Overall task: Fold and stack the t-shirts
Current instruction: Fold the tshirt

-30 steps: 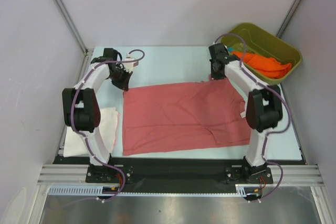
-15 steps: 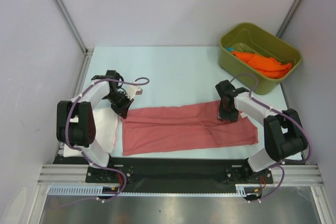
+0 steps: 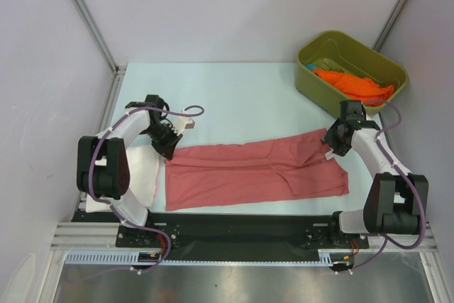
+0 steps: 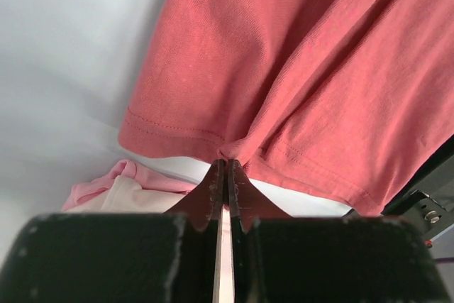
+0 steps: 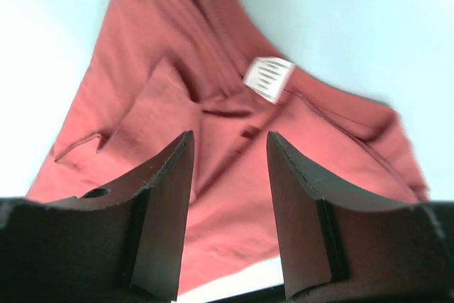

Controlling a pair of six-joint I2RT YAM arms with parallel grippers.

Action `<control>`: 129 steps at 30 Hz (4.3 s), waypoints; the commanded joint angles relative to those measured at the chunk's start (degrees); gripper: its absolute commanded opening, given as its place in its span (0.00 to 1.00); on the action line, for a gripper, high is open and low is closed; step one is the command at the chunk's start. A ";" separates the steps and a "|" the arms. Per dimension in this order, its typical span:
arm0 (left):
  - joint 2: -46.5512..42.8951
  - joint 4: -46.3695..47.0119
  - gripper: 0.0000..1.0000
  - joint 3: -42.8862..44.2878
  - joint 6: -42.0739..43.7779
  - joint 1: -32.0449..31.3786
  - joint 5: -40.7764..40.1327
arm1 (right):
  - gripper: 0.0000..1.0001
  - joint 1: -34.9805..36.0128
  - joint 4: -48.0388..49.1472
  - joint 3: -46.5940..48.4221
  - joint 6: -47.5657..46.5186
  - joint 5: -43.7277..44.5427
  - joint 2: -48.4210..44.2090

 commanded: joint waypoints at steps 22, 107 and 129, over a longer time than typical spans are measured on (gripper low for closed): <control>-1.00 0.90 0.01 4.39 2.53 -0.48 -1.20 | 0.00 -0.25 2.81 1.36 0.86 0.70 8.31; 6.91 14.43 0.67 7.04 -13.90 -3.20 -14.38 | 0.02 32.98 9.39 17.02 -24.01 -10.10 24.48; 3.13 13.55 0.69 19.24 -16.54 -7.58 2.57 | 0.72 13.49 6.68 8.60 -13.22 -5.72 6.73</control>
